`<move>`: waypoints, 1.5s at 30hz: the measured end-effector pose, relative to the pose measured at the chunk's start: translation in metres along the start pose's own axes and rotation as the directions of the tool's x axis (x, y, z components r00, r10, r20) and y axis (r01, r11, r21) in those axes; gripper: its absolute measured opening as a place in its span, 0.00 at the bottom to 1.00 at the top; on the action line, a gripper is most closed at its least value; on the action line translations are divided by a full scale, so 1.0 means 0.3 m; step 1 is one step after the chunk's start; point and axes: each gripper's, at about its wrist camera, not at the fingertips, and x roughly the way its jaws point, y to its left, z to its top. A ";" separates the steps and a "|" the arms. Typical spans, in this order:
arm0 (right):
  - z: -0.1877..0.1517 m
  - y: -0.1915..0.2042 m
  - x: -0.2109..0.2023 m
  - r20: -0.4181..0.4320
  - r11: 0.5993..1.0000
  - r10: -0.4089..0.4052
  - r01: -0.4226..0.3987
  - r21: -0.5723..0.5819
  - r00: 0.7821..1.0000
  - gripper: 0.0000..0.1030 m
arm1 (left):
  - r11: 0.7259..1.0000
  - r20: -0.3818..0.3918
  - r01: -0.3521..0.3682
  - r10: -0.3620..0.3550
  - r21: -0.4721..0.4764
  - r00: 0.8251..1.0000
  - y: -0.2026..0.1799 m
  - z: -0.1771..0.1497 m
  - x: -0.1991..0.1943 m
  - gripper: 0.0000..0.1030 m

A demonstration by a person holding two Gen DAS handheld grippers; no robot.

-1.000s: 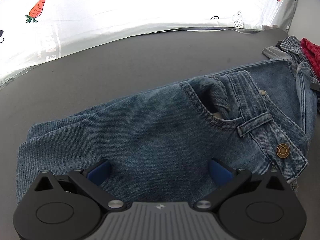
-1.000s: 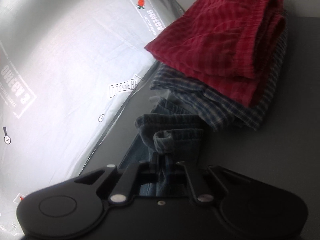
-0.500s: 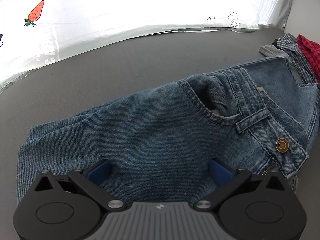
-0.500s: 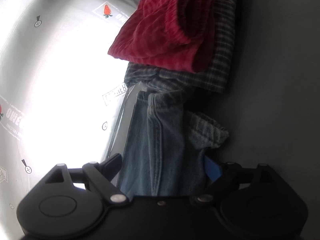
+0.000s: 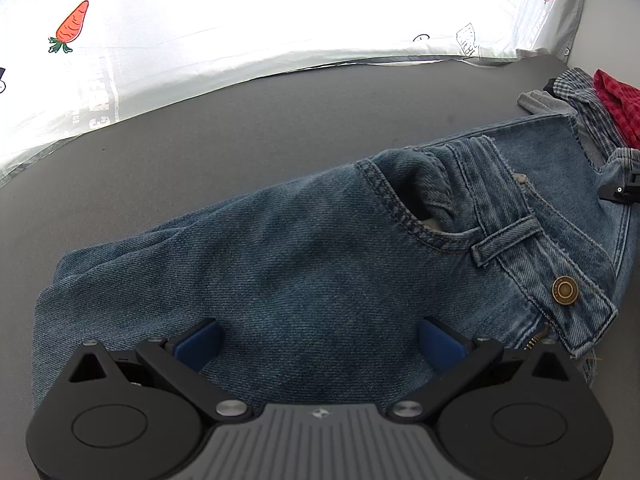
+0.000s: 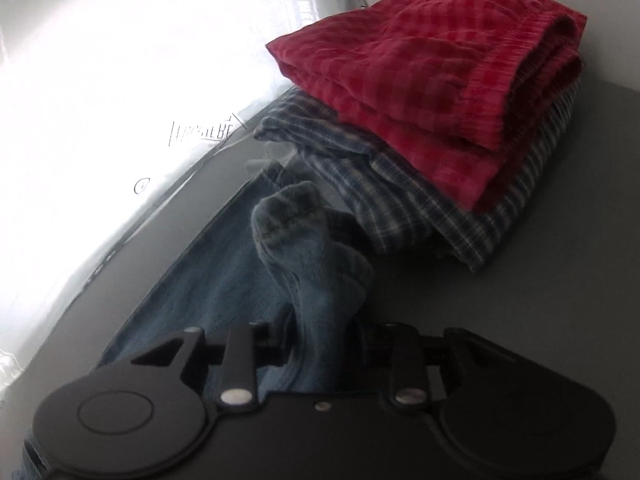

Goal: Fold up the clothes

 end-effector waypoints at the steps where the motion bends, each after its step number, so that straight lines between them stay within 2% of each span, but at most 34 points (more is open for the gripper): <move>1: 0.000 -0.006 0.007 0.005 0.999 0.017 -0.017 0.035 1.000 0.44 | 1.000 0.001 0.000 0.000 0.000 1.000 0.000 0.001 0.001 1.00; 3: -0.001 0.015 0.020 0.004 1.000 0.014 -0.015 0.026 1.000 0.49 | 1.000 0.004 0.000 0.000 0.000 1.000 -0.001 -0.001 0.001 1.00; 4: -0.001 0.037 0.029 0.001 1.000 -0.011 0.011 -0.018 1.000 0.41 | 1.000 0.006 0.000 0.000 0.001 1.000 -0.001 -0.001 0.000 1.00; 6: -0.003 0.059 0.051 -0.018 0.998 -0.026 0.025 -0.058 0.999 0.13 | 1.000 0.008 0.001 -0.001 0.001 1.000 -0.001 -0.002 0.000 1.00; 9: 0.002 -0.012 0.048 -0.021 0.994 0.036 -0.034 0.099 0.999 0.09 | 1.000 0.010 0.001 -0.001 0.002 1.000 -0.002 -0.002 0.001 1.00; 12: 0.012 -0.087 0.036 -0.013 0.957 0.107 -0.099 0.272 0.994 0.08 | 1.000 0.013 0.001 -0.001 0.002 1.000 -0.002 -0.003 0.001 1.00; 15: 0.022 -0.104 0.007 0.036 0.918 0.183 -0.184 0.350 0.982 0.08 | 1.000 0.002 -0.003 0.003 -0.003 1.000 -0.002 0.002 0.000 1.00; 19: 0.049 -0.076 -0.012 0.089 0.855 0.284 -0.294 0.428 0.955 0.08 | 1.000 -0.017 -0.010 0.009 -0.024 1.000 -0.002 0.012 -0.001 1.00; 23: 0.105 0.051 -0.016 0.104 0.883 0.299 -0.316 0.348 0.949 0.08 | 0.999 -0.014 0.007 -0.007 -0.051 1.000 0.017 0.011 -0.014 1.00; 26: 0.143 0.181 -0.057 0.123 0.905 0.330 -0.351 0.239 0.936 0.08 | 0.991 0.035 0.032 -0.027 -0.130 0.999 0.066 0.010 -0.096 0.98; 28: 0.153 0.306 -0.101 0.121 0.922 0.362 -0.374 0.101 0.924 0.08 | 0.984 0.109 0.051 -0.033 -0.169 0.994 0.115 0.006 -0.182 0.99; 30: 0.033 0.417 -0.209 0.071 0.902 0.429 -0.424 -0.080 0.901 0.08 | 0.982 0.197 0.014 0.024 -0.190 0.980 0.179 -0.001 -0.284 0.99; 32: -0.094 0.528 -0.320 0.007 0.846 0.486 -0.468 -0.256 0.874 0.08 | 0.969 0.276 -0.039 0.107 -0.243 0.955 0.258 -0.020 -0.389 0.99; 34: -0.221 0.639 -0.432 -0.067 0.755 0.529 -0.505 -0.419 0.846 0.08 | 0.938 0.327 -0.077 0.194 -0.338 0.925 0.352 -0.054 -0.489 0.99; 36: -0.348 0.749 -0.543 -0.148 0.633 0.555 -0.531 -0.563 0.818 0.10 | 0.894 0.342 -0.102 0.270 -0.437 0.900 0.442 -0.112 -0.570 0.99; 38: -0.476 0.860 -0.654 -0.233 0.485 0.564 -0.547 -0.682 0.792 0.15 | 0.849 0.329 -0.147 0.348 -0.507 0.878 0.519 -0.185 -0.631 1.00; 39: -0.571 0.865 -0.625 -0.308 0.408 0.535 -0.559 -0.722 0.787 0.21 | 0.829 0.310 -0.174 0.382 -0.531 0.871 0.548 -0.223 -0.650 1.00; 40: -0.671 0.862 -0.600 -0.360 0.359 0.466 -0.545 -0.758 0.808 0.27 | 0.811 0.284 -0.204 0.410 -0.548 0.867 0.571 -0.259 -0.659 1.00; 42: -0.872 0.857 -0.553 -0.438 0.257 0.308 -0.517 -0.816 0.844 0.28 | 0.787 0.236 -0.238 0.434 -0.569 0.870 0.587 -0.315 -0.664 1.00; 43: -0.909 0.842 -0.555 -0.412 0.233 0.312 -0.489 -0.840 0.856 0.29 | 0.780 0.219 -0.247 0.437 -0.575 0.872 0.581 -0.334 -0.665 1.00; 45: -0.887 0.862 -0.587 -0.405 0.208 0.316 -0.479 -0.853 0.858 0.32 | 0.781 0.207 -0.249 0.432 -0.572 0.878 0.555 -0.360 -0.667 1.00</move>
